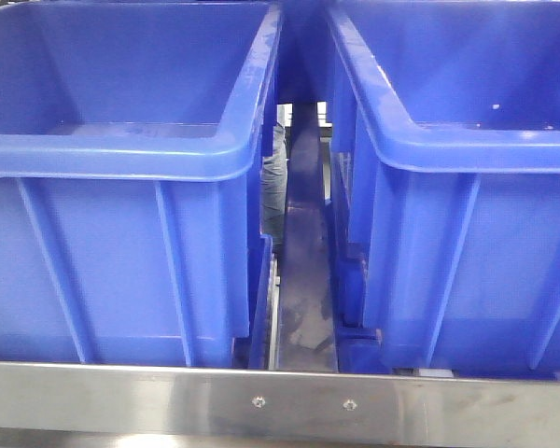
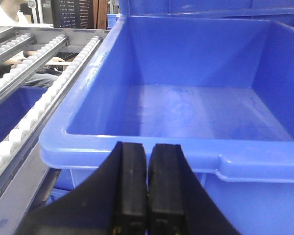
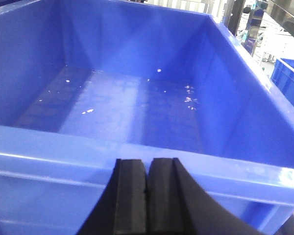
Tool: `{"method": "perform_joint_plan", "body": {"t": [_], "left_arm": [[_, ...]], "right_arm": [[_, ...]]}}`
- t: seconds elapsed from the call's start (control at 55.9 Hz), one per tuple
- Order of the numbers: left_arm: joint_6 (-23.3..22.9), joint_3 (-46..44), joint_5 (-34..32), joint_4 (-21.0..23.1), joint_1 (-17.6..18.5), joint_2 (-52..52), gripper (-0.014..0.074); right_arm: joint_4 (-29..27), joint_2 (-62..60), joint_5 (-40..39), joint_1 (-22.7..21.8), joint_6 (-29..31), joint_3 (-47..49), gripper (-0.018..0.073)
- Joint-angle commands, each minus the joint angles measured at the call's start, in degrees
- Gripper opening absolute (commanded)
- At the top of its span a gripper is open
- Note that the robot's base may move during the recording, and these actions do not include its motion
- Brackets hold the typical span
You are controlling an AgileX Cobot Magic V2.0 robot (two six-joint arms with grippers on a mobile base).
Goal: Sort and place red and blue blocks on shelf
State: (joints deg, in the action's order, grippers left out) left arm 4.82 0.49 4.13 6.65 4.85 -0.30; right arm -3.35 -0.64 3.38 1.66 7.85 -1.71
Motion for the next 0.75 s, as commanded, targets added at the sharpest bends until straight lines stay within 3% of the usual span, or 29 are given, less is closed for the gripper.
{"method": "perform_joint_plan", "body": {"t": [0.0,0.733], "left_arm": [[-0.16,1.6,-5.47,-0.05,0.39,-1.26,0.008],[-0.16,1.6,-5.47,-0.05,0.39,-1.26,0.008]], "right_arm": [[0.32,-0.97,-5.44,-0.03,0.52,-0.04,0.0049],[0.32,-0.97,-5.44,-0.03,0.52,-0.04,0.0049]]}}
